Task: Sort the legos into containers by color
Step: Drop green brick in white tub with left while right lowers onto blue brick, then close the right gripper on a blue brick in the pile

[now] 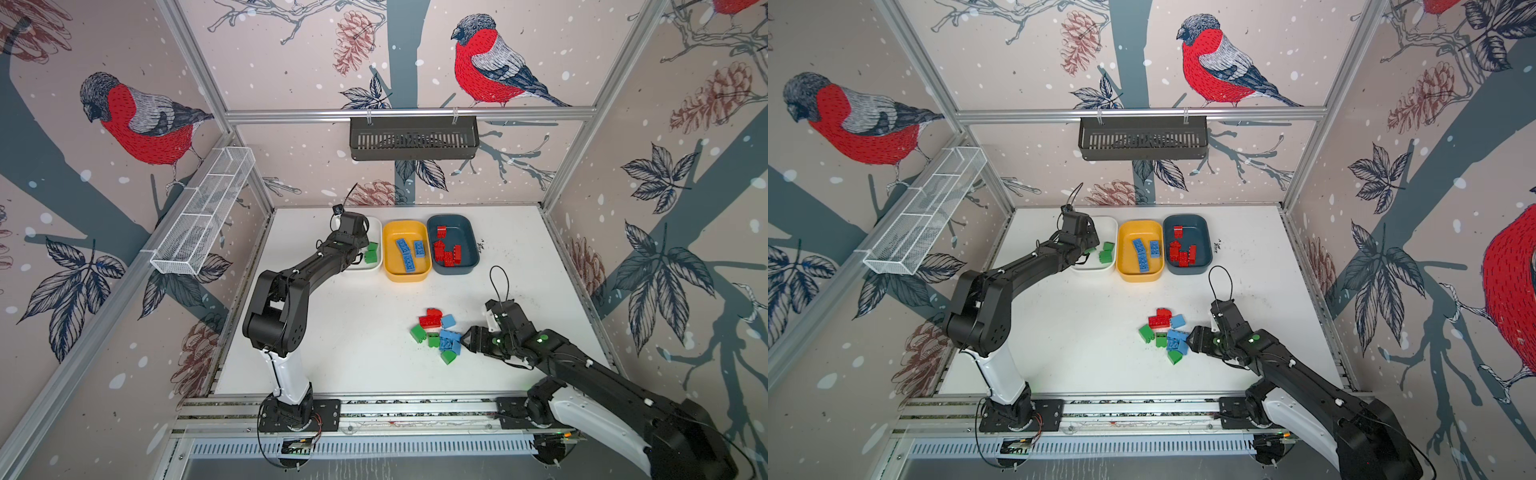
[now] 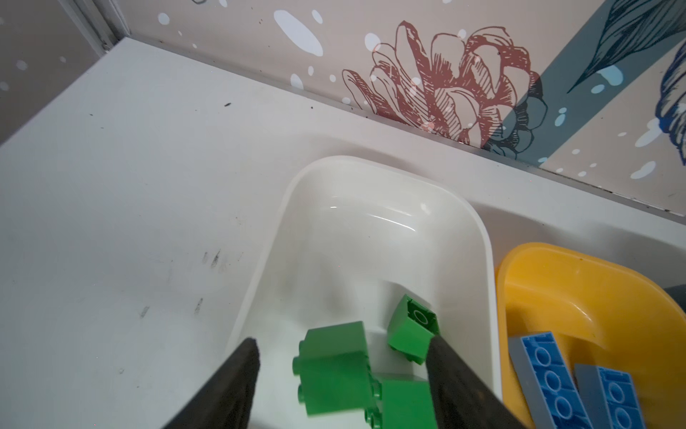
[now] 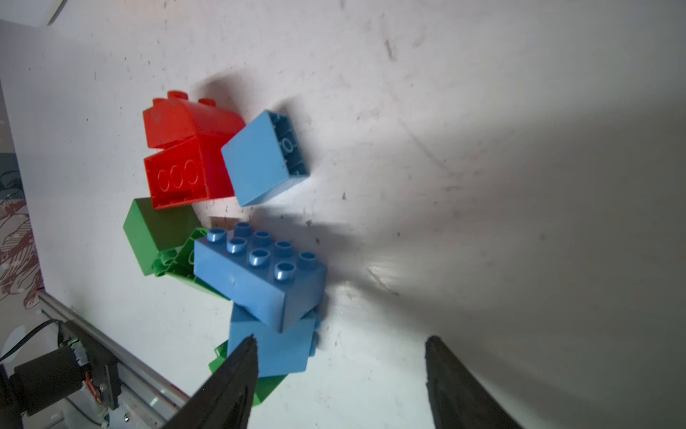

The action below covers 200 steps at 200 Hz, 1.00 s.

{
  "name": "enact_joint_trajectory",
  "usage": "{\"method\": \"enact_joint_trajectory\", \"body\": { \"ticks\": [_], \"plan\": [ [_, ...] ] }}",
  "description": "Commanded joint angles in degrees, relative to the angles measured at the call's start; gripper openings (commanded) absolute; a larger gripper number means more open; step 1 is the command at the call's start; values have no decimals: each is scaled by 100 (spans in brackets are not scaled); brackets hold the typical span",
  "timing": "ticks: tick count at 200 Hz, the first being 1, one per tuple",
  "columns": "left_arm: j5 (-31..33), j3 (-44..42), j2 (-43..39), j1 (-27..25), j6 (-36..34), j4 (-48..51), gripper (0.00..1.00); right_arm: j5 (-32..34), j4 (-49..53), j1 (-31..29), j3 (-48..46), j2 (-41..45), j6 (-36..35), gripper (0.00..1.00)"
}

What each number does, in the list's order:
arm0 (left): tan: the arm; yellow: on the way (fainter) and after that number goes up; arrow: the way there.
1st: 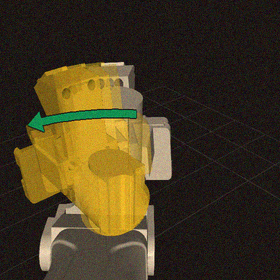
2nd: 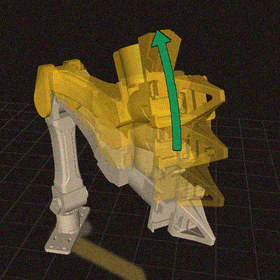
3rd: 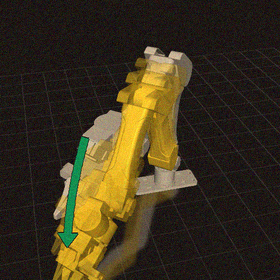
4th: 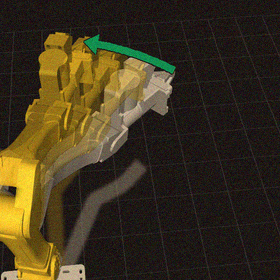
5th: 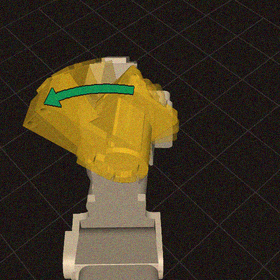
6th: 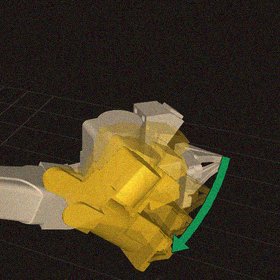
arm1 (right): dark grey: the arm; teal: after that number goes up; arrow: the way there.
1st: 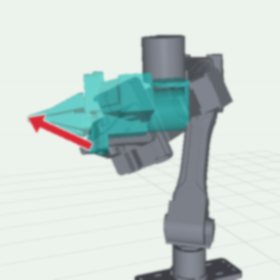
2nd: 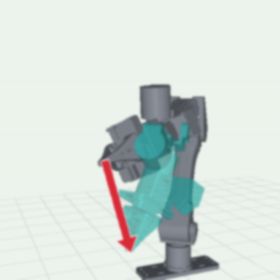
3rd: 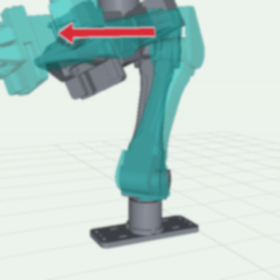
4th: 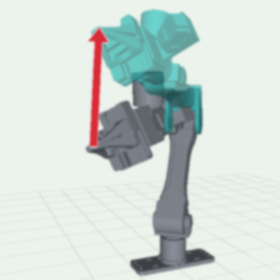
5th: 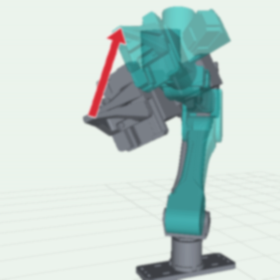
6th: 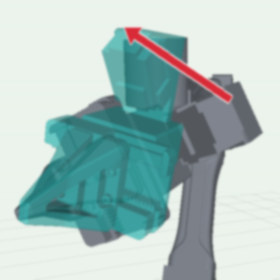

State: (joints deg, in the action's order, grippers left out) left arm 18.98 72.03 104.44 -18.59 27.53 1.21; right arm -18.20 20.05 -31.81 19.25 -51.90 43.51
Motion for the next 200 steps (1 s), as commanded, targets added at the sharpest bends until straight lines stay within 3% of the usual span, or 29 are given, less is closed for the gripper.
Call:
{"method": "enact_joint_trajectory", "body": {
  "ticks": [1, 52, 86, 162, 200],
  "plan": [
    [-319, 36, -46, 12, -30, 72, 81, -510, -388, -103, -43, -94, 70, 69],
    [-377, -1, -179, 9, -134, 169, 89, -716, -788, -328, -17, -558, 181, 70],
    [-395, -55, -208, 13, -127, 185, 96, -587, -976, -463, -7, -840, 404, 65],
    [-404, -141, -229, 12, -151, 221, 96, -141, -1106, -694, 122, -1328, 737, 49],
    [-377, -201, -223, 13, -150, 222, 96, 107, -1209, -769, 306, -1562, 738, 46]
  ]
}}
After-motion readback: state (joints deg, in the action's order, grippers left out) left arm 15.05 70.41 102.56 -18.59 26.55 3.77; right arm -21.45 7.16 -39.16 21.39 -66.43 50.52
